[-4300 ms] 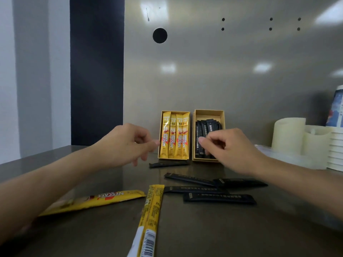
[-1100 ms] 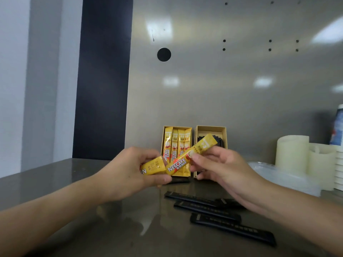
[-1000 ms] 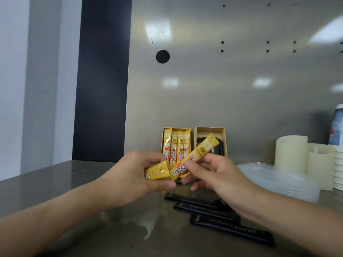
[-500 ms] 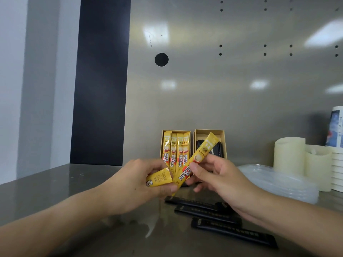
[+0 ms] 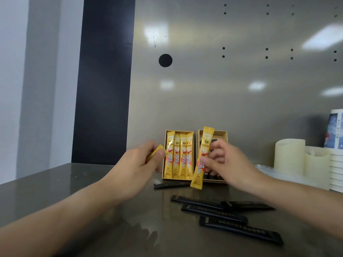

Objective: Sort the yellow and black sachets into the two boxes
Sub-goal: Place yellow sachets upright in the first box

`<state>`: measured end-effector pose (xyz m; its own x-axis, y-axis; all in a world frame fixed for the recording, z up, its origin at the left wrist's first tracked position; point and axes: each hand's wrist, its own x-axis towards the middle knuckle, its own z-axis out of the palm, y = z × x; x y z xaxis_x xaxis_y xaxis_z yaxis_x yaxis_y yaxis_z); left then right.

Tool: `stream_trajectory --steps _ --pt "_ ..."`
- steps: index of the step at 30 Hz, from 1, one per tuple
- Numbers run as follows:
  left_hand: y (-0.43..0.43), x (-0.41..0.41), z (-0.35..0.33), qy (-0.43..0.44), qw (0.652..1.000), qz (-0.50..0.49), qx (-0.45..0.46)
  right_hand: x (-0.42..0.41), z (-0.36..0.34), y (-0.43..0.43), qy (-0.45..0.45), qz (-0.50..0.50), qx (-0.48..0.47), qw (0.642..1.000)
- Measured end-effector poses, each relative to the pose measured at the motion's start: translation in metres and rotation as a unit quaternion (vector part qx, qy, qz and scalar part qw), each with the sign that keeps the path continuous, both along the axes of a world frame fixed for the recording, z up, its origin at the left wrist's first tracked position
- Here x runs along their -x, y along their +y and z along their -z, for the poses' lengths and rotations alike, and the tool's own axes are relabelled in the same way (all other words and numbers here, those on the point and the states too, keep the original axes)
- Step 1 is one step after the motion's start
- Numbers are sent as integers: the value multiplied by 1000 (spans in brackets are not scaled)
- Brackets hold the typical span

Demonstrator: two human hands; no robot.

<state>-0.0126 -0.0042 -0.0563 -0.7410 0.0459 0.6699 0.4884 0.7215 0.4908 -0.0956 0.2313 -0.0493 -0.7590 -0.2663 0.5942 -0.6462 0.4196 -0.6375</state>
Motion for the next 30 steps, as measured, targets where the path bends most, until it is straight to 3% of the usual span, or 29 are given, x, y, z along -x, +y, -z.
stream_trajectory --steps 7,22,30 --pt "-4 0 -5 33 998 -36 -37 24 -31 -36 80 57 -71 993" --pt "-7 5 -3 40 998 -33 -30 68 -19 -93 60 137 -170 974" --pt "-9 9 -4 41 995 -22 -86 54 -16 -88 140 146 -249 947"
